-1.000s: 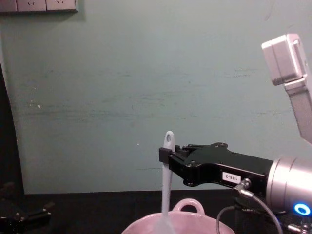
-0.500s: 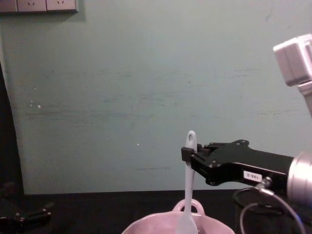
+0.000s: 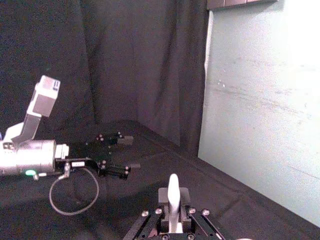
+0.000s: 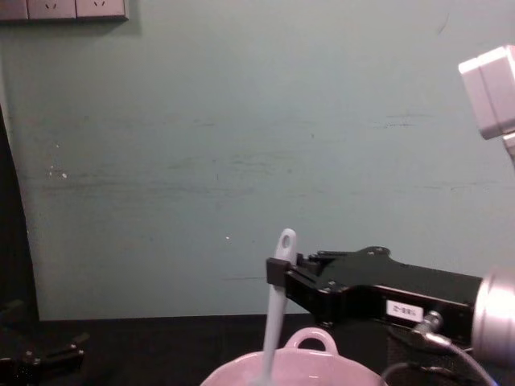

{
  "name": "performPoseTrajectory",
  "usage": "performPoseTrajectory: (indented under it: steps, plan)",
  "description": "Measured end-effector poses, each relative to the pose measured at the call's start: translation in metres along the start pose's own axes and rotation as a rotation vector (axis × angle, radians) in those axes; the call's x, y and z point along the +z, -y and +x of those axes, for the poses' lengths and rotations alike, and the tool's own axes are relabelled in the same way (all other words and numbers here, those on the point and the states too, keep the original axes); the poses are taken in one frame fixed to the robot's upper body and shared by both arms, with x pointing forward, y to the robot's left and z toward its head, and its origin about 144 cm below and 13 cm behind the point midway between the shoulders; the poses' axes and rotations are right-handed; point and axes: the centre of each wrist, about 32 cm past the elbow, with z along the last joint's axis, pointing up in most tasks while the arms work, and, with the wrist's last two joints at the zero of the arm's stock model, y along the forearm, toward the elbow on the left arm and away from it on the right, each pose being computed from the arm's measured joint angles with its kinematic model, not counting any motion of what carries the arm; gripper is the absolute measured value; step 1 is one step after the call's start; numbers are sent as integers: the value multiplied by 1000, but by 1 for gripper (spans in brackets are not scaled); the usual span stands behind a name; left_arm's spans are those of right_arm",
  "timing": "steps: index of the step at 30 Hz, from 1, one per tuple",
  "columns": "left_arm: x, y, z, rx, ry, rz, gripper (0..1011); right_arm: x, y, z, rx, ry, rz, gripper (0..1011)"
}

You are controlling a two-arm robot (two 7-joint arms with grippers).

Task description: Use the one hand to pick up the spoon and stir the clear water in the bowl.

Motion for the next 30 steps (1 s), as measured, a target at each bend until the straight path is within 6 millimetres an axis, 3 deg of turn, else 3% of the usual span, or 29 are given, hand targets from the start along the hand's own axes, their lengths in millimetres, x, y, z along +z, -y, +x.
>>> performPoseTrajectory:
  steps: [7, 15, 23, 30]
  plan:
    - [0, 0, 0, 0, 0, 0, 1011, -3, -17, 1, -32, 16, 36, 134]
    - [0, 0, 0, 0, 0, 0, 1011, -6, -28, 15, -113, 83, 9, 134]
    - [0, 0, 0, 0, 0, 0, 1011, 0, -16, 23, -143, 126, -21, 134]
    - [0, 0, 0, 0, 0, 0, 1011, 10, 1, 16, -83, 87, -61, 134]
